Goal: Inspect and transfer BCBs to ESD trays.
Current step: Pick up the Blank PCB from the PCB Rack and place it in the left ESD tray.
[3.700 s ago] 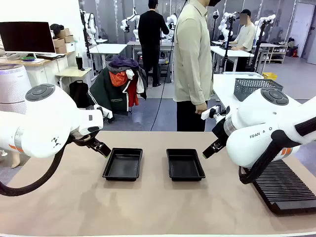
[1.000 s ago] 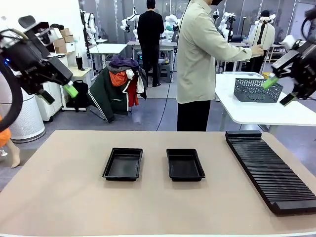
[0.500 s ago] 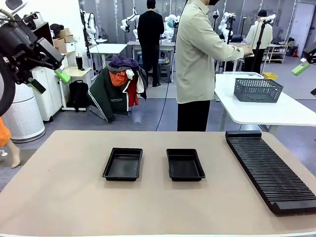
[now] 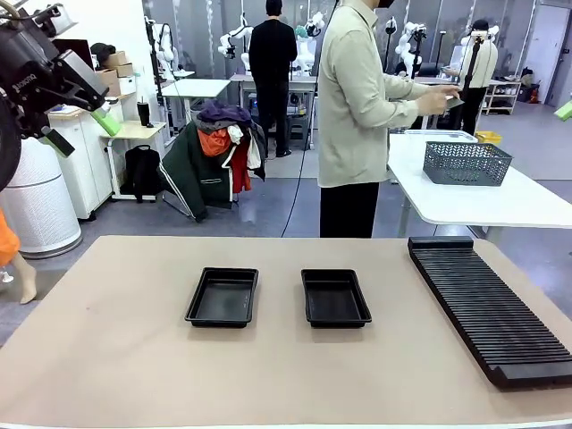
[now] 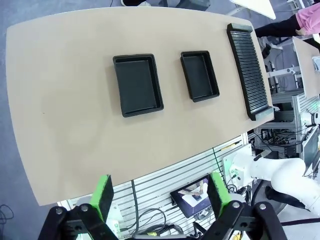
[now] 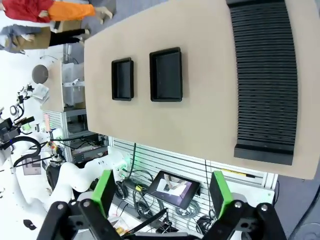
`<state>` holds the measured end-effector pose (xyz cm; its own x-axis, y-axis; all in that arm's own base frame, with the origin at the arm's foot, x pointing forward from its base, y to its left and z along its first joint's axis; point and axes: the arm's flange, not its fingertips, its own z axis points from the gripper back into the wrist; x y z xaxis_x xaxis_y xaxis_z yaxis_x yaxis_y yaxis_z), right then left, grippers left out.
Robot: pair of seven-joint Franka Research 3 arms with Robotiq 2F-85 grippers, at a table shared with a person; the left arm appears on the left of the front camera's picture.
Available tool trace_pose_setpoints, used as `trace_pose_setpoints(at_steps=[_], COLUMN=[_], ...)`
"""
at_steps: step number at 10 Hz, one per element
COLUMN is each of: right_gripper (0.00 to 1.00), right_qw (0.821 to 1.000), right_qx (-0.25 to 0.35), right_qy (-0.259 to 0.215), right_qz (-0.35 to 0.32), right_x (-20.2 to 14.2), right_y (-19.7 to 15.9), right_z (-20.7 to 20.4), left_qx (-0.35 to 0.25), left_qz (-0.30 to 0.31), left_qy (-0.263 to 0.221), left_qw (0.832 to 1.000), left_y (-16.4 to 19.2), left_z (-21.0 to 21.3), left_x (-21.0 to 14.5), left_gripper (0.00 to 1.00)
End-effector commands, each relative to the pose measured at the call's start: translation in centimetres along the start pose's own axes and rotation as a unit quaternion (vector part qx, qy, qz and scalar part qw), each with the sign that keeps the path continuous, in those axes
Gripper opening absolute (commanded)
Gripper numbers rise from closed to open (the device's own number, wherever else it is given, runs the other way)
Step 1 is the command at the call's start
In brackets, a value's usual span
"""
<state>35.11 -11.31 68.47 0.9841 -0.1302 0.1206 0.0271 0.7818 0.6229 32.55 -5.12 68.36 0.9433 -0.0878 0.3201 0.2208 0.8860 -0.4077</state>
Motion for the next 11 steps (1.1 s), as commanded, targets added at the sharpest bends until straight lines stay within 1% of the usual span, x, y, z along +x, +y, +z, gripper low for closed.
trace_pose_setpoints(at_steps=[1, 5, 7, 8, 11], right_gripper=[1.0, 1.0, 1.0, 1.0, 1.0], right_qw=[1.0, 0.999, 0.998, 0.998, 0.998], right_qx=[-0.002, -0.019, -0.02, -0.026, -0.025], right_qy=[0.006, 0.0, 0.0, 0.001, -0.003], right_qz=[0.025, 0.05, 0.055, 0.053, 0.06], right_x=[0.5, 1.3, 1.8, 2.1, 2.5], right_y=[0.4, 2.1, 2.3, 2.2, 2.1], right_z=[1.2, 3.2, 4.1, 4.6, 5.7], left_qx=[0.019, 0.022, 0.026, 0.013, 0.013], left_qz=[0.011, 0.01, 0.007, -0.002, -0.002], left_qy=[0.006, 0.007, 0.009, -0.001, -0.001], left_qw=[1.0, 1.0, 1.0, 1.0, 1.0], left_y=[-1.0, -2.2, -2.5, -2.3, -2.3], left_z=[1.0, 1.1, 1.0, 0.8, 0.8], left_x=[0.0, 0.1, -0.2, 0.1, 0.1], left_gripper=[1.0, 1.0, 1.0, 1.0, 1.0])
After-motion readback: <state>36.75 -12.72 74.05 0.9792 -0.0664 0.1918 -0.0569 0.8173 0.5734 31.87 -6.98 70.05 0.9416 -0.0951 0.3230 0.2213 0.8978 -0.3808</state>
